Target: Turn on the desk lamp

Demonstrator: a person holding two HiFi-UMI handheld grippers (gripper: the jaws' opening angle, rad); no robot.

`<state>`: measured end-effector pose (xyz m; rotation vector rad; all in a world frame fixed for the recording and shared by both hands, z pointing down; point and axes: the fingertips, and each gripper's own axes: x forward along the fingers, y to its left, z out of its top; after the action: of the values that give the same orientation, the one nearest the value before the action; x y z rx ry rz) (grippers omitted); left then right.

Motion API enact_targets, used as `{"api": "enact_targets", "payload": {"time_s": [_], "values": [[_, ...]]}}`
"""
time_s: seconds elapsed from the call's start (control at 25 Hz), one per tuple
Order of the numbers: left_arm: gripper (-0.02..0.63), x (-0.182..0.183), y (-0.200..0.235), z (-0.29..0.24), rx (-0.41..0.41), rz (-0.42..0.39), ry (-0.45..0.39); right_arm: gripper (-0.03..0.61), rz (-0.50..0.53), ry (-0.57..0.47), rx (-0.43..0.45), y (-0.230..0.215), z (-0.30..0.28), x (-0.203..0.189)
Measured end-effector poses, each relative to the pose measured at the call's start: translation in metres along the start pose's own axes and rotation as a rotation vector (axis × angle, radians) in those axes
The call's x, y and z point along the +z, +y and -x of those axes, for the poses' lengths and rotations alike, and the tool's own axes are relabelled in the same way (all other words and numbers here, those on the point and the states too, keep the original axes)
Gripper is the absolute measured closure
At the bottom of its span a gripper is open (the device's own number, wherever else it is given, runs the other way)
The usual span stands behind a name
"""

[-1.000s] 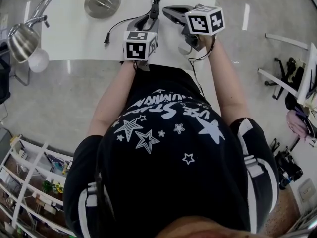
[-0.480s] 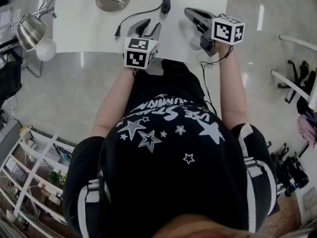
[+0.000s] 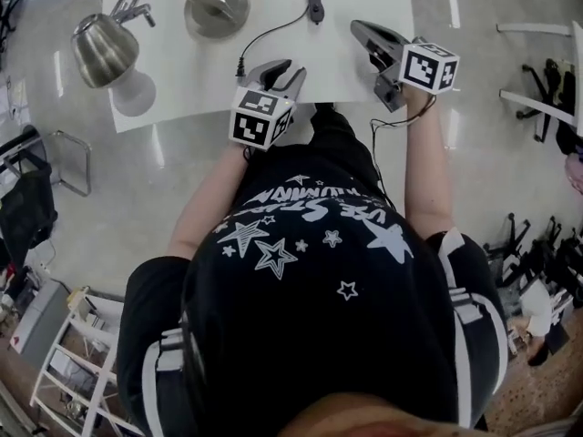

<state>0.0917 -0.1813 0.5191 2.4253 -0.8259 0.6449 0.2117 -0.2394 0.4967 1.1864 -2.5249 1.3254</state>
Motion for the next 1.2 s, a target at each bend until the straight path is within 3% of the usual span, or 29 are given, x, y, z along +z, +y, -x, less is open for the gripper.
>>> {"api": "enact_targets", "payload": {"time_s": [0.2, 0.6, 0.72, 0.88, 1.04, 1.2], "values": [[0.483, -0.012, -0.006, 0.031, -0.128, -0.051, -0.013, 0.572, 0.009, -0.073, -0.07, 0.037, 0.0, -0.016], [0.485, -0.03, -0.002, 0.095, -0.249, -0.15, -0.041, 0.572, -0.013, -0.233, -0.207, 0.097, 0.021, -0.075], [0.485, -0.037, 0.008, 0.119, -0.257, -0.161, -0.053, 0.572, -0.031, -0.242, -0.227, 0.121, 0.019, -0.103], [0.546, -0.036, 0.017, 0.145, -0.236, -0.142, -0.101, 0.572, -0.033, -0.251, -0.25, 0.145, 0.023, -0.124], [0.592, -0.033, 0.022, 0.158, -0.223, -0.153, -0.13, 0.572, -0.001, -0.283, -0.26, 0.166, 0.032, -0.129], [0.597, -0.037, 0.018, 0.165, -0.212, -0.135, -0.134, 0.572, 0.062, -0.257, -0.261, 0.181, 0.038, -0.143]]}}
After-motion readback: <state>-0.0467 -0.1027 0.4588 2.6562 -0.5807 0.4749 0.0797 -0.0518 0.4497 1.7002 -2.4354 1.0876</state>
